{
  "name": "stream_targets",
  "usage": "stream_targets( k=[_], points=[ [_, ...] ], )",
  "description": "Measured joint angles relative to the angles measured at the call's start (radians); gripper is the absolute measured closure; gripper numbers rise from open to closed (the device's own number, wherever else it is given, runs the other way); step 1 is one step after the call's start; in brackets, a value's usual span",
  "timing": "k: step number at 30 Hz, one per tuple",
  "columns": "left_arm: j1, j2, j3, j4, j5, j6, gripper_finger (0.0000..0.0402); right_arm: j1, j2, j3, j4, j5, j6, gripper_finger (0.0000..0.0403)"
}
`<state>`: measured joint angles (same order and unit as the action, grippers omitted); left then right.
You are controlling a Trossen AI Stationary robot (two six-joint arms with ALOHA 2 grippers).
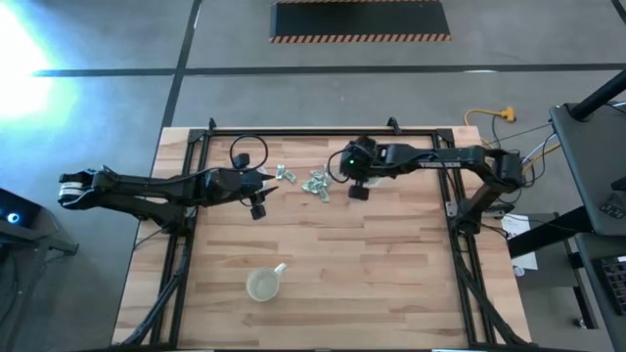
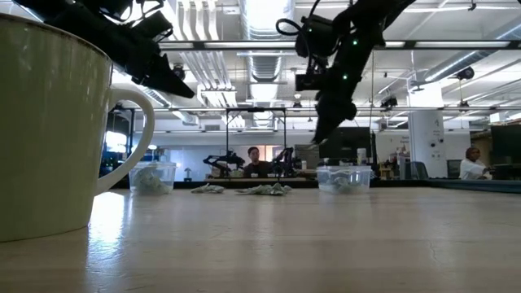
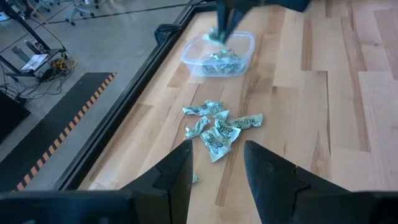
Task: Pick and place items into bin
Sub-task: Put the green stevia packet into the rectangular transparent bin, then put the green stevia packet into the square transparent bin
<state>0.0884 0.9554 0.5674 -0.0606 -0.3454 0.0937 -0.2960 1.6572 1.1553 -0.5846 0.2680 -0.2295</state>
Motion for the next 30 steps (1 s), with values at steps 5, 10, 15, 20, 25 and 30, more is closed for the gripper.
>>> stream_targets(
  k=[5, 10, 15, 20, 25, 30],
  points=[
    [0.000, 0.000, 0.000, 0.000, 0.000, 0.000, 0.0274, -0.048, -0.025, -0.001, -0.087, 0.054, 0.131, 0.0390],
    [0.000, 0.000, 0.000, 0.000, 0.000, -0.001, 0.0274, -0.074, -0.021, -0.009, -0.091, 0.046, 0.188, 0.0390],
    [0.000, 0.000, 0.000, 0.000, 0.000, -0.007, 0.0274, -0.073, -0.019, -0.026, -0.085, 0.046, 0.202, 0.0389],
    [0.000, 0.000, 0.000, 0.000, 0.000, -0.008, 0.0274, -0.073, -0.019, -0.035, -0.085, 0.047, 0.206, 0.0369],
    [0.000, 0.000, 0.000, 0.000, 0.000, -0.008, 0.0274, -0.073, -0.019, -0.037, -0.085, 0.048, 0.223, 0.0328],
    [0.000, 0.000, 0.000, 0.002, 0.000, -0.005, 0.0274, -0.073, -0.019, -0.037, -0.084, 0.048, 0.244, 0.0298]
  ],
)
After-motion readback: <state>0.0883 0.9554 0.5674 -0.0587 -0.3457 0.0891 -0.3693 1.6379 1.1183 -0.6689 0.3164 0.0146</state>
